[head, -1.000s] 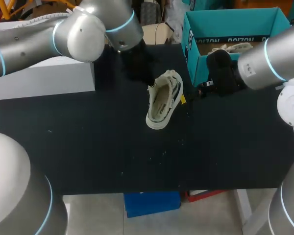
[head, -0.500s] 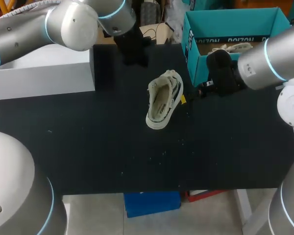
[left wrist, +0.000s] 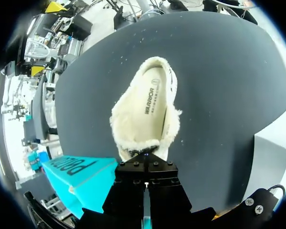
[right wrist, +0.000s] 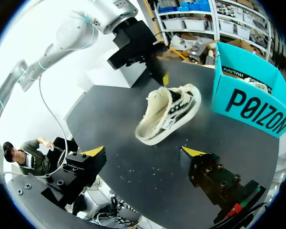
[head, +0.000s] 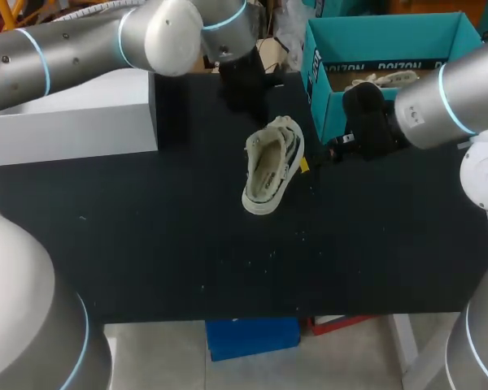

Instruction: Take the shoe out of the shoebox, open the shoe tongue, remove and reinsert the insole, then place the shoe into the shoebox

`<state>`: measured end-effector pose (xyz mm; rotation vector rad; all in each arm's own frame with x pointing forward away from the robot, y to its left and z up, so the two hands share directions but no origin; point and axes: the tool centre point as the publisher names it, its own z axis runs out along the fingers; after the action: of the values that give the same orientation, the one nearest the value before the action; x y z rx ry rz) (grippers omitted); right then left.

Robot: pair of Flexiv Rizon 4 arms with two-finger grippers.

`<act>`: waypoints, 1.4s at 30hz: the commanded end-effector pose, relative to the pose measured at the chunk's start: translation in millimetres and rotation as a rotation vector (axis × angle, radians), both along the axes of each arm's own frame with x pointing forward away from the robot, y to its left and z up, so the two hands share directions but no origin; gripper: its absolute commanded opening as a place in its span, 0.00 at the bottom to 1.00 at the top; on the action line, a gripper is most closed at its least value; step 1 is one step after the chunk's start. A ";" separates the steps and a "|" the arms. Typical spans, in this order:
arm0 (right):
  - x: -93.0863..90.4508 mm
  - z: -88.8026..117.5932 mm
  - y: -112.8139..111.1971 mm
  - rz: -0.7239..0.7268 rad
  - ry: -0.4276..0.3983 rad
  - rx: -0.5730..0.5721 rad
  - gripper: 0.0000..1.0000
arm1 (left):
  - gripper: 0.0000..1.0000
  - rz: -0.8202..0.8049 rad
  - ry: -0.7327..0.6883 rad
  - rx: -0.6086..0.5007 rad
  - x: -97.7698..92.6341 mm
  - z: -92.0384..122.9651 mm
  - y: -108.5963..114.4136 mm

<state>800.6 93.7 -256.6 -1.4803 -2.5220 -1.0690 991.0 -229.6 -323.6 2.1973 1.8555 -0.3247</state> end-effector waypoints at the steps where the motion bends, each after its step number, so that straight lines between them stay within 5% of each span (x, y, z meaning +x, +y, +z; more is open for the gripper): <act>1: 0.5 0.3 1.2 -0.001 0.002 -0.003 1.00 | 0.00 -0.006 0.021 0.000 -23.6 -10.6 6.9; 10: 0.5 0.3 1.2 -0.001 0.002 -0.003 1.00 | 0.00 0.016 0.121 0.000 -65.1 -49.4 17.7; 16: 0.5 0.3 1.2 -0.001 0.002 -0.003 1.00 | 0.00 -0.012 0.088 -0.030 -65.0 -0.6 30.4; 20: 0.5 0.3 1.2 -0.001 0.002 -0.003 1.00 | 0.00 -0.022 0.049 -0.070 -50.8 33.6 33.2; 24: 0.5 0.3 1.2 -0.001 0.002 -0.003 1.00 | 0.00 0.012 -0.037 -0.076 -25.8 45.9 28.1; 32: 0.5 0.3 1.2 -0.001 0.002 -0.003 1.00 | 0.00 0.019 -0.019 -0.106 18.1 17.7 -9.2; 42: 0.5 0.3 1.2 -0.001 0.002 -0.003 1.00 | 0.00 -0.048 0.043 -0.106 9.4 -9.9 -42.9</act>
<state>800.6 93.6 -256.6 -1.4804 -2.5220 -1.0689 994.1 -258.1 -314.8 2.1585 1.7671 -0.4497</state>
